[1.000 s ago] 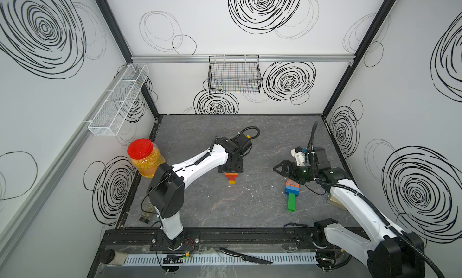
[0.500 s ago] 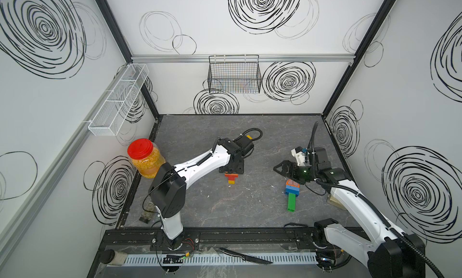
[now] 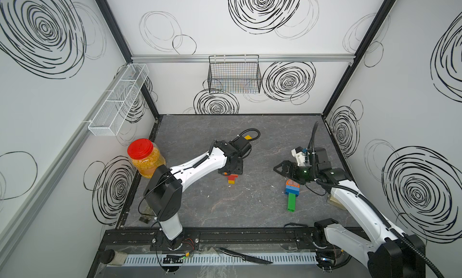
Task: Assemble an ice cream with lego
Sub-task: Assemble the lego brick with the lego brick.
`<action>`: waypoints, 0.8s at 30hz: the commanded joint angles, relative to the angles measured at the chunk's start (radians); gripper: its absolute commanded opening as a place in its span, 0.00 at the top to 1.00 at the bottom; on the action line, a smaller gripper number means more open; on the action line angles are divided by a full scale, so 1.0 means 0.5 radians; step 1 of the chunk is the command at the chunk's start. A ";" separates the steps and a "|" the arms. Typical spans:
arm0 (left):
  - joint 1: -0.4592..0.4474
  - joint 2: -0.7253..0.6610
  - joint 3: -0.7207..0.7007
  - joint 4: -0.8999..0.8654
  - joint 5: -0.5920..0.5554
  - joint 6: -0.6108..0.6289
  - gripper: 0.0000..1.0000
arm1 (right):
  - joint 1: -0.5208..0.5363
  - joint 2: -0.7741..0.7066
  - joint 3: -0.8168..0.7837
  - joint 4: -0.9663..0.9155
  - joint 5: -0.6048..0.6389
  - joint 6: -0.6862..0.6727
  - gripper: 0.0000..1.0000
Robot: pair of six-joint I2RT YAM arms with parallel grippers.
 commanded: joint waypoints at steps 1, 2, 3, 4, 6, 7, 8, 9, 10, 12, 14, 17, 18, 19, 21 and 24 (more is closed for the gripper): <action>0.043 0.168 -0.178 -0.033 0.160 -0.060 0.55 | -0.010 -0.030 0.010 -0.042 0.016 -0.011 0.00; 0.045 0.169 -0.179 -0.028 0.164 -0.060 0.55 | -0.008 -0.028 0.008 -0.041 0.014 -0.011 0.00; 0.045 0.172 -0.176 -0.026 0.163 -0.057 0.55 | -0.007 -0.028 0.010 -0.040 0.014 -0.011 0.00; 0.045 0.182 -0.169 -0.031 0.165 -0.048 0.56 | -0.008 -0.030 0.010 -0.042 0.015 -0.011 0.00; 0.036 0.207 -0.136 -0.067 0.113 -0.032 0.56 | -0.011 -0.030 0.010 -0.042 0.015 -0.011 0.00; 0.027 0.223 -0.117 -0.091 0.082 -0.018 0.56 | -0.011 -0.030 0.010 -0.041 0.014 -0.011 0.00; 0.026 0.238 -0.102 -0.111 0.070 -0.009 0.57 | -0.009 -0.030 0.013 -0.042 0.014 -0.011 0.00; 0.024 0.245 -0.098 -0.121 0.066 -0.003 0.57 | -0.009 -0.029 0.016 -0.042 0.014 -0.011 0.00; 0.021 0.252 -0.099 -0.124 0.057 0.001 0.57 | -0.009 -0.029 0.013 -0.042 0.015 -0.011 0.00; 0.020 0.258 -0.104 -0.131 0.050 0.001 0.57 | -0.009 -0.030 0.014 -0.041 0.017 -0.011 0.00; 0.014 0.253 -0.127 -0.122 0.048 -0.011 0.58 | -0.012 -0.030 0.013 -0.041 0.017 -0.011 0.00; 0.005 0.220 -0.185 -0.093 0.061 -0.048 0.61 | -0.010 -0.030 0.022 -0.049 0.019 -0.011 0.00; -0.005 0.208 -0.202 -0.088 0.065 -0.054 0.61 | -0.011 -0.032 0.025 -0.054 0.020 -0.018 0.00; -0.016 0.203 -0.206 -0.096 0.055 -0.054 0.61 | -0.009 -0.033 0.030 -0.061 0.022 -0.019 0.00; -0.030 0.211 -0.189 -0.132 0.032 -0.033 0.61 | -0.012 -0.035 0.035 -0.071 0.023 -0.028 0.00; -0.029 0.236 -0.173 -0.173 0.021 0.009 0.61 | -0.019 -0.030 0.039 -0.067 0.018 -0.032 0.00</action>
